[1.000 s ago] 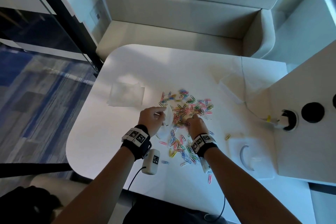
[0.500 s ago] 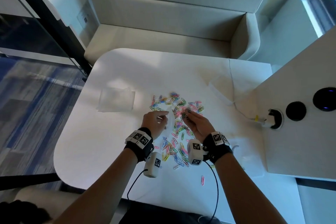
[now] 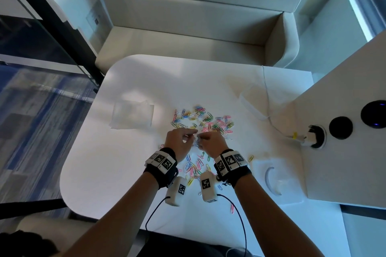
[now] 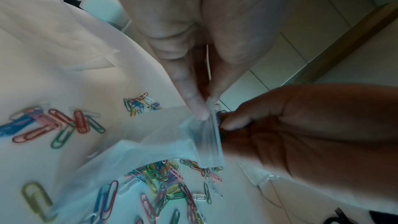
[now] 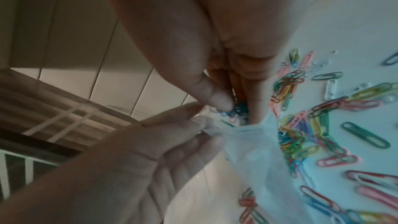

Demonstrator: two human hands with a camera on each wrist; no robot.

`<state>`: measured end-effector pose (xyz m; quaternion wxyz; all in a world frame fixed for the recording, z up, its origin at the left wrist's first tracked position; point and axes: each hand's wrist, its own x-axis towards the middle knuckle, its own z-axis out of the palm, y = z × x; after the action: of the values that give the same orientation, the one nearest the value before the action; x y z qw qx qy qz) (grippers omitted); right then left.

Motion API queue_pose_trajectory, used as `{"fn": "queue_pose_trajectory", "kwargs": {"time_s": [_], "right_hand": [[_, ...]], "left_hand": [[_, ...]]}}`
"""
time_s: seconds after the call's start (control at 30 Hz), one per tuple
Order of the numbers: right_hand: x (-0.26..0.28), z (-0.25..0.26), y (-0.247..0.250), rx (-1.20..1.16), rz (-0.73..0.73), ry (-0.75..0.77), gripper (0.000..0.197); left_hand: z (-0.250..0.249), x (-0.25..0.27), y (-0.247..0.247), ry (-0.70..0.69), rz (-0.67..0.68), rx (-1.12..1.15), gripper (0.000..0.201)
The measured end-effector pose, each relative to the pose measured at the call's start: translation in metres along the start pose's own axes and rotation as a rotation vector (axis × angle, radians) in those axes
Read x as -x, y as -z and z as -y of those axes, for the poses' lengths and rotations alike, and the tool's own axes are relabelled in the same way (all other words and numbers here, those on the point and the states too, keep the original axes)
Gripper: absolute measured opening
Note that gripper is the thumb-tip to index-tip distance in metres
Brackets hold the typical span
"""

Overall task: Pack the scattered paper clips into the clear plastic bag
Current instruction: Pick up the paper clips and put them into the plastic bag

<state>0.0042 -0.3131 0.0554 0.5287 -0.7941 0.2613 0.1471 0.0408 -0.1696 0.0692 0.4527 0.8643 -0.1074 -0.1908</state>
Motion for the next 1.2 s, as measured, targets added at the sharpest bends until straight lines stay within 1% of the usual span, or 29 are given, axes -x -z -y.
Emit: {"fn": "queue_pose_trajectory", "kwargs": {"time_s": [0.1,0.17,0.27,0.33,0.37,0.43,0.5,0.53,0.57,0.63,0.7,0.73,0.8,0.87,0.9,1.0,1.03,1.1,1.13,1.2], "right_hand": [[-0.003,0.009,-0.001,0.053,0.046,0.003,0.025],[-0.002,0.010,-0.001,0.062,0.026,0.008,0.021],[0.003,0.014,0.004,0.184,-0.053,0.163,0.015],[-0.002,0.013,0.014,0.145,-0.075,0.213,0.012],[-0.007,0.010,0.021,0.096,-0.110,0.220,0.012],[-0.021,0.003,0.039,0.042,-0.228,0.186,0.014],[-0.036,-0.010,0.056,0.127,-0.327,0.135,0.019],[-0.045,-0.018,0.063,0.197,-0.337,0.103,0.021],[-0.055,-0.027,0.068,0.284,-0.327,0.070,0.028],[-0.074,-0.045,0.075,0.443,-0.272,-0.014,0.047],[-0.089,-0.060,0.076,0.552,-0.213,-0.100,0.066],[-0.094,-0.065,0.075,0.583,-0.188,-0.131,0.072],[-0.100,-0.070,0.068,0.619,-0.150,-0.145,0.080],[-0.101,-0.068,0.057,0.673,-0.142,-0.093,0.083],[-0.098,-0.067,0.050,0.697,-0.133,-0.034,0.083],[-0.083,-0.067,0.026,0.832,-0.071,0.221,0.083],[-0.077,-0.068,0.018,0.878,-0.040,0.263,0.082],[-0.068,-0.071,0.008,0.924,0.017,0.242,0.074],[-0.064,-0.072,0.005,0.945,0.023,0.232,0.068],[-0.058,-0.073,0.005,1.000,-0.026,0.292,0.057]], "left_hand": [[0.001,-0.001,-0.001,0.010,-0.013,0.023,0.026],[0.002,-0.003,0.000,0.010,-0.007,0.056,0.026],[0.002,-0.008,0.002,0.020,0.004,0.083,0.027],[0.006,-0.011,0.004,0.035,-0.016,0.091,0.027],[0.008,-0.012,0.006,0.049,-0.035,0.097,0.028],[0.014,-0.013,0.011,0.075,-0.067,0.102,0.028],[0.019,-0.013,0.018,0.096,-0.078,0.101,0.028],[0.020,-0.012,0.021,0.102,-0.083,0.104,0.028],[0.021,-0.011,0.023,0.107,-0.089,0.109,0.028],[0.023,-0.009,0.026,0.112,-0.102,0.110,0.028],[0.025,-0.008,0.026,0.115,-0.106,0.108,0.028],[0.026,-0.007,0.026,0.118,-0.102,0.107,0.029],[0.026,-0.006,0.026,0.124,-0.092,0.109,0.029],[0.024,-0.006,0.028,0.128,-0.091,0.109,0.029],[0.023,-0.006,0.028,0.129,-0.094,0.109,0.029],[0.024,-0.008,0.030,0.137,-0.104,0.104,0.028],[0.025,-0.009,0.029,0.142,-0.107,0.106,0.028],[0.026,-0.010,0.027,0.148,-0.106,0.109,0.027],[0.027,-0.010,0.027,0.149,-0.104,0.105,0.027],[0.027,-0.010,0.025,0.148,-0.098,0.098,0.027]]}}
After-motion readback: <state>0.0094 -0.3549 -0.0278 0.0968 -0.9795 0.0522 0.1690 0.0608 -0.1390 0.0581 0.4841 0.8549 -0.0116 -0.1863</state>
